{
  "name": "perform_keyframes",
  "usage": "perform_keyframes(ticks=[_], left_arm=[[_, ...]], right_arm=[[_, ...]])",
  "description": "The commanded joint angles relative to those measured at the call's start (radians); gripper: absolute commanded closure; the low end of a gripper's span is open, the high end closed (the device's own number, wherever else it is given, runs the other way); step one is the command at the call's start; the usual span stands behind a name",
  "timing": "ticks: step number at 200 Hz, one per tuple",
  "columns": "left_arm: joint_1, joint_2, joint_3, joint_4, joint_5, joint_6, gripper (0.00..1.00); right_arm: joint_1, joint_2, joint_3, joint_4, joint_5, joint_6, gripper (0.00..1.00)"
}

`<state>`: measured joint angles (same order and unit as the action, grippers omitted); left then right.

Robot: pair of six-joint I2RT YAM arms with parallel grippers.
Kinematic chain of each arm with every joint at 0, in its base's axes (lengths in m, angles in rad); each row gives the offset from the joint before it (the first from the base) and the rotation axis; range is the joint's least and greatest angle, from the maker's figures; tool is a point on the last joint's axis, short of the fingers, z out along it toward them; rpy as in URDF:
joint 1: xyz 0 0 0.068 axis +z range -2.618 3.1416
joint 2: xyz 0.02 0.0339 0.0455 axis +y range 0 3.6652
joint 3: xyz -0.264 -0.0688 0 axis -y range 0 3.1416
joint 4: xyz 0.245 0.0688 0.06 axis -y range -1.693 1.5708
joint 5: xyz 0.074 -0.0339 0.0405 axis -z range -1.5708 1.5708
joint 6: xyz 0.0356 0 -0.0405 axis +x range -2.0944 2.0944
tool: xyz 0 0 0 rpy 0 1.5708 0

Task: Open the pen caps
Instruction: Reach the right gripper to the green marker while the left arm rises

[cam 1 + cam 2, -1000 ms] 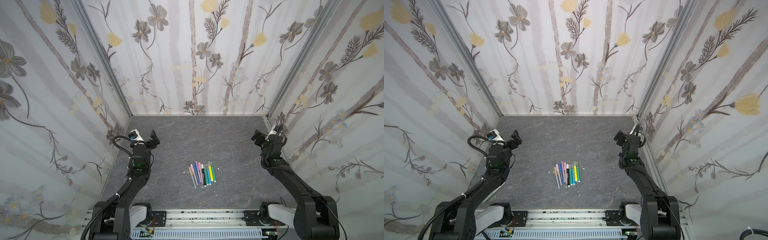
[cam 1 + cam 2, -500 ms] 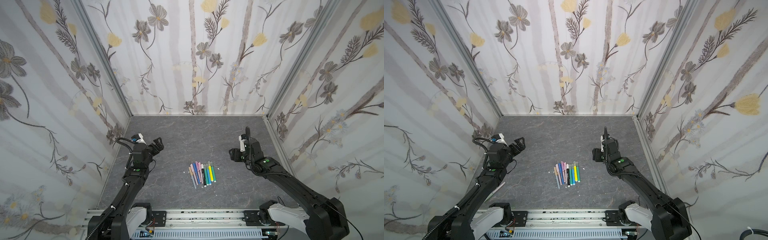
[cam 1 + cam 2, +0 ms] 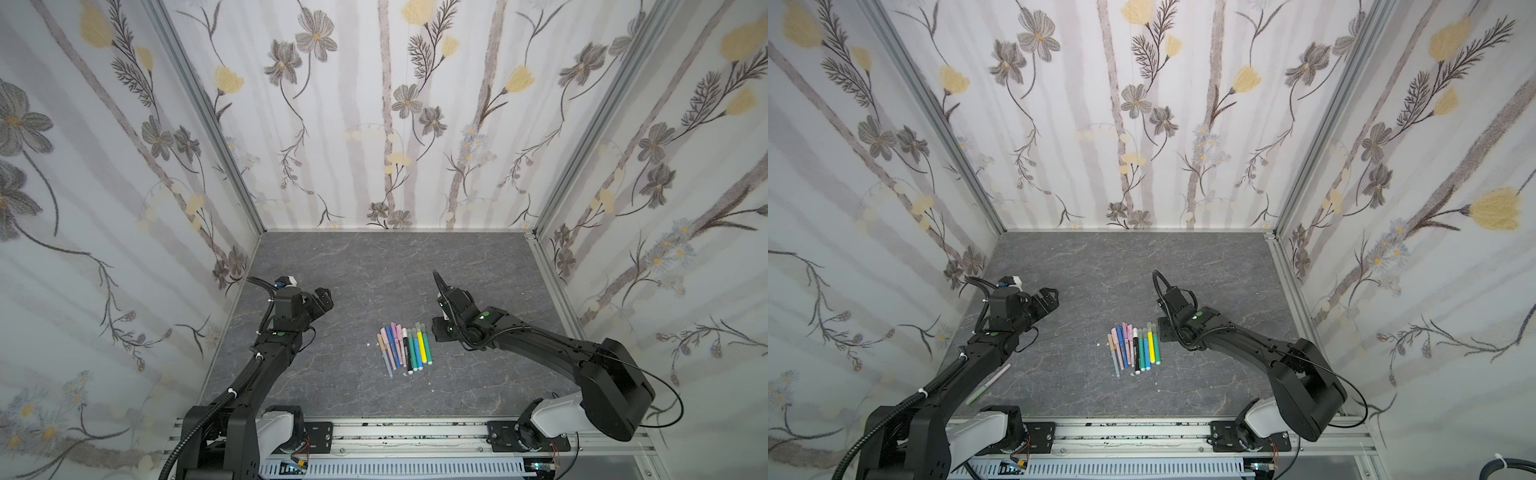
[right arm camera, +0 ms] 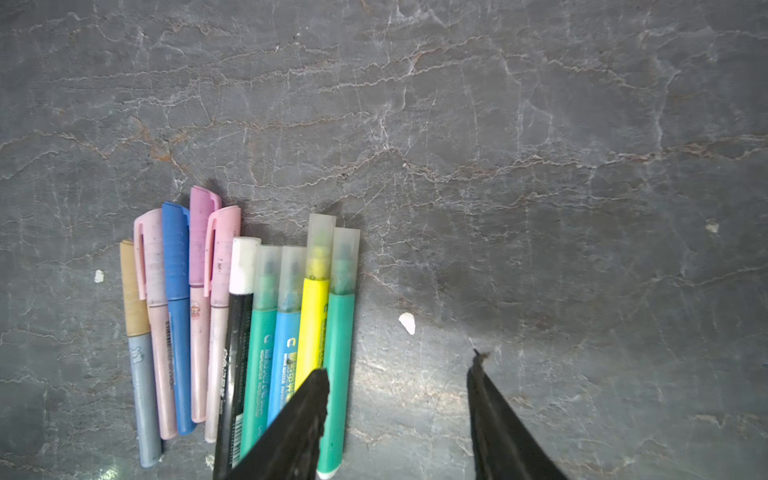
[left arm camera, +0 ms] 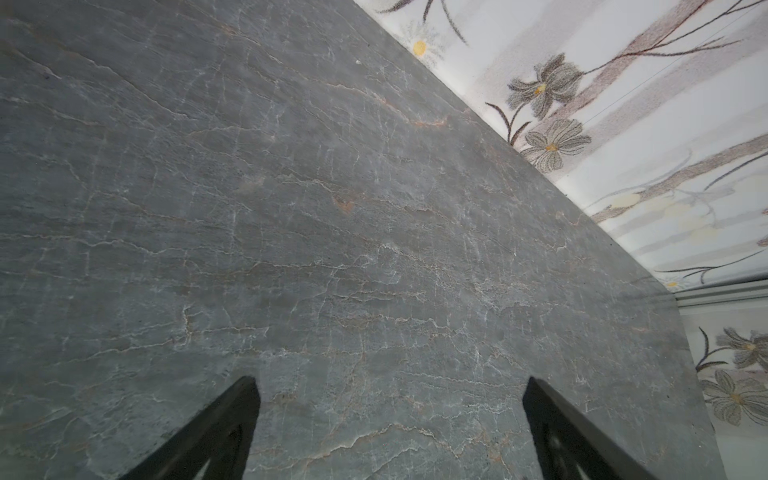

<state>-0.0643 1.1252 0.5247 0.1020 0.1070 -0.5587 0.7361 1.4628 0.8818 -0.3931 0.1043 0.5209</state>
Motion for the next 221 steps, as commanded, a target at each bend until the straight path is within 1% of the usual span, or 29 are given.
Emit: perform_keyframes(ticks=[1, 30, 53, 82, 86, 153, 221], left_arm=[[0.0, 0.019, 0.024, -0.024, -0.001, 0.01, 0.0], [-0.003, 0.04, 0.038, -0.028, 0.008, 0.031, 0.0], [-0.002, 0.044, 0.037, -0.038, -0.019, 0.022, 0.0], [-0.002, 0.041, 0.03, -0.051, -0.044, 0.031, 0.0], [-0.002, 0.041, 0.028, -0.053, -0.049, 0.033, 0.0], [-0.003, 0.059, 0.018, -0.031, -0.028, 0.023, 0.0], [-0.002, 0.061, 0.024, -0.04, -0.019, 0.029, 0.0]], right_arm=[[0.028, 0.051, 0.039, -0.034, 0.007, 0.028, 0.46], [0.054, 0.097, 0.05, -0.039, 0.009, 0.044, 0.48], [0.062, 0.112, 0.042, -0.022, 0.005, 0.067, 0.49], [0.066, 0.126, 0.04, -0.011, -0.005, 0.083, 0.53], [0.068, 0.155, 0.04, -0.01, -0.006, 0.083, 0.53], [0.072, 0.193, 0.015, 0.018, -0.009, 0.094, 0.57], [0.077, 0.221, -0.01, 0.015, -0.012, 0.097, 0.66]])
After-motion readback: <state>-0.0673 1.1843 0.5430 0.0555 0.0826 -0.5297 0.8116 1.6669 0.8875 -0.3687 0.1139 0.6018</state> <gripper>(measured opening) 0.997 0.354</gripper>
